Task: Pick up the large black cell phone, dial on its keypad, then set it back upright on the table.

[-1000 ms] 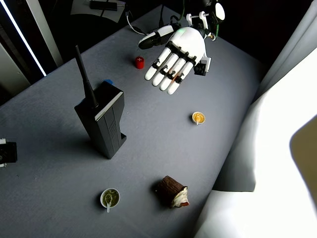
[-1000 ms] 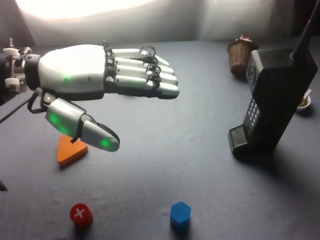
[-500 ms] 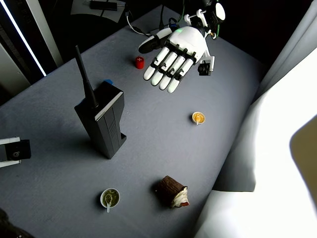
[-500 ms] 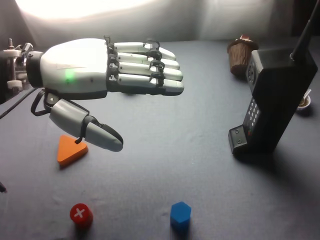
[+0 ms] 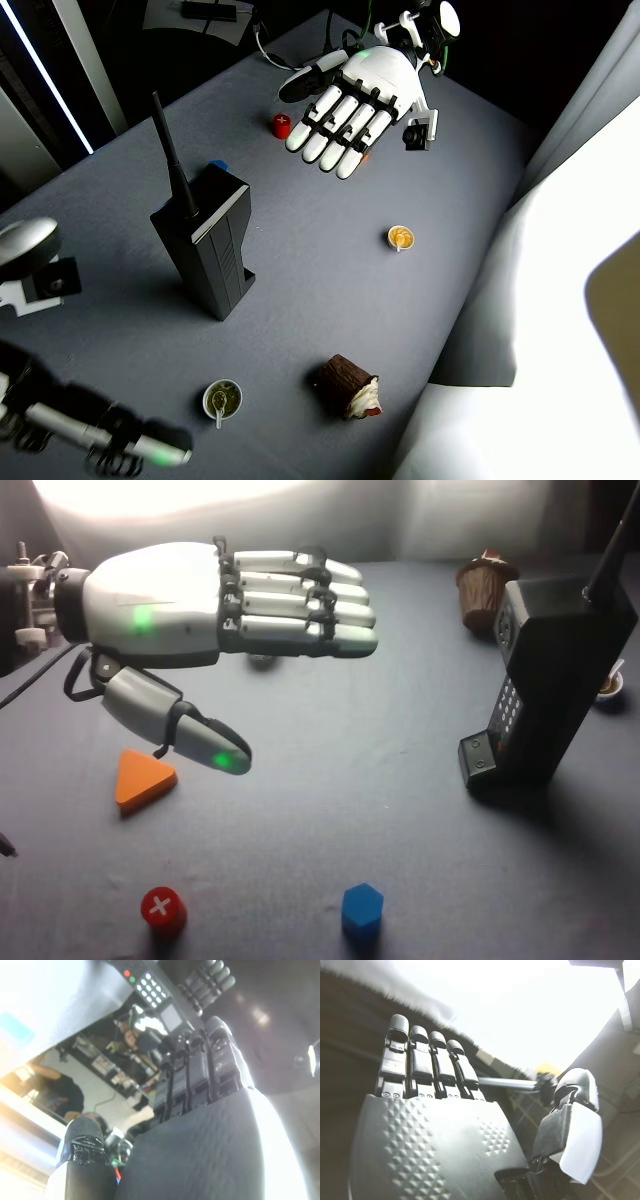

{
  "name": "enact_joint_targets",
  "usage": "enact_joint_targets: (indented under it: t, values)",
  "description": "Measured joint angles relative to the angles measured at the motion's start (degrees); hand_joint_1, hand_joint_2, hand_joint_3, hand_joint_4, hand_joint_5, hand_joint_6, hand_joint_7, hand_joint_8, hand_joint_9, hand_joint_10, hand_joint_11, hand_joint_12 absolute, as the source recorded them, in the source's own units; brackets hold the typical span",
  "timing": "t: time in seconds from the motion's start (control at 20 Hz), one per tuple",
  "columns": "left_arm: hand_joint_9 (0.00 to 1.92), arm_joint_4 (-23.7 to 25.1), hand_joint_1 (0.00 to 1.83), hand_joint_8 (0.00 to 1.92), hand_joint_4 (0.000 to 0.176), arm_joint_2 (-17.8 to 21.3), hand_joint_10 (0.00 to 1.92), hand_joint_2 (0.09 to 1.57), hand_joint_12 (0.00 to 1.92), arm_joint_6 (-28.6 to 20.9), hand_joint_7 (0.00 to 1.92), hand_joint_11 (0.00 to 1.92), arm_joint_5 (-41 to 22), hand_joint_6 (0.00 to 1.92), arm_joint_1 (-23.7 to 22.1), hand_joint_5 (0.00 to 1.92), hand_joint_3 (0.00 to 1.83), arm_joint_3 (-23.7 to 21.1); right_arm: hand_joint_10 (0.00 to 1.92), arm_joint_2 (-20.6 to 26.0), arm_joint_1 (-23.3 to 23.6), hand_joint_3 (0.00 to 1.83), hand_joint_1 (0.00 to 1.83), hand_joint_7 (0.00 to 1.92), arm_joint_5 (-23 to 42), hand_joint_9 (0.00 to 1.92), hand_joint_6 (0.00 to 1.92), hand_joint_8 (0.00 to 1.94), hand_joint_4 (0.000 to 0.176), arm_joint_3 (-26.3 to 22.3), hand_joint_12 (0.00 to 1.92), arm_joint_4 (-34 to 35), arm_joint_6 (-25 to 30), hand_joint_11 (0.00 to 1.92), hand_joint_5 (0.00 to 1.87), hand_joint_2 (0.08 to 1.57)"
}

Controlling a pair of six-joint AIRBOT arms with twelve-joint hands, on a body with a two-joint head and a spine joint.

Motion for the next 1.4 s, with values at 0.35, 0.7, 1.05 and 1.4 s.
enact_joint_targets:
  t: [0.35, 0.7, 1.05, 1.4]
  values:
    - [0.11, -0.3, 0.0, 0.0, 0.0, 0.4, 0.0, 1.14, 0.2, 0.7, 0.12, 0.0, 2.6, 0.0, -0.1, 0.1, 0.0, -2.1, 0.0, -0.2, 1.5, 0.0, 0.35, 0.0, -0.9, 0.01, 0.0, 0.0, 0.0, 0.3, 0.22, -0.2, -0.7, 0.0, 0.0, 0.75]
    - [0.08, 0.3, 0.0, 0.0, 0.0, 0.8, 0.0, 1.14, 0.09, 0.9, 0.09, 0.0, 3.1, 0.0, -0.1, 0.08, 0.0, -2.8, 0.0, -0.3, 3.7, 0.01, 0.33, 0.0, -2.1, 0.0, 0.0, 0.0, 0.0, 0.5, 0.19, -3.1, -1.1, 0.0, 0.0, 0.78]
    - [0.05, 0.7, 0.0, 0.0, 0.0, 1.0, 0.0, 1.14, 0.08, 0.9, 0.07, 0.0, 3.2, 0.0, -0.1, 0.05, 0.0, -3.3, 0.0, -0.3, 4.3, 0.0, 0.24, 0.0, -2.6, 0.0, 0.0, 0.0, 0.0, -0.2, 0.14, -5.5, -1.9, 0.0, 0.0, 0.7]
    - [0.04, 0.6, 0.0, 0.0, 0.0, 1.0, 0.0, 1.14, 0.04, 1.0, 0.05, 0.0, 3.7, 0.0, -0.1, 0.04, 0.0, -3.3, 0.0, -0.3, 4.3, 0.01, 0.35, 0.0, -2.7, 0.0, 0.0, 0.0, 0.0, -1.9, 0.17, -8.6, -2.4, 0.0, 0.0, 0.74]
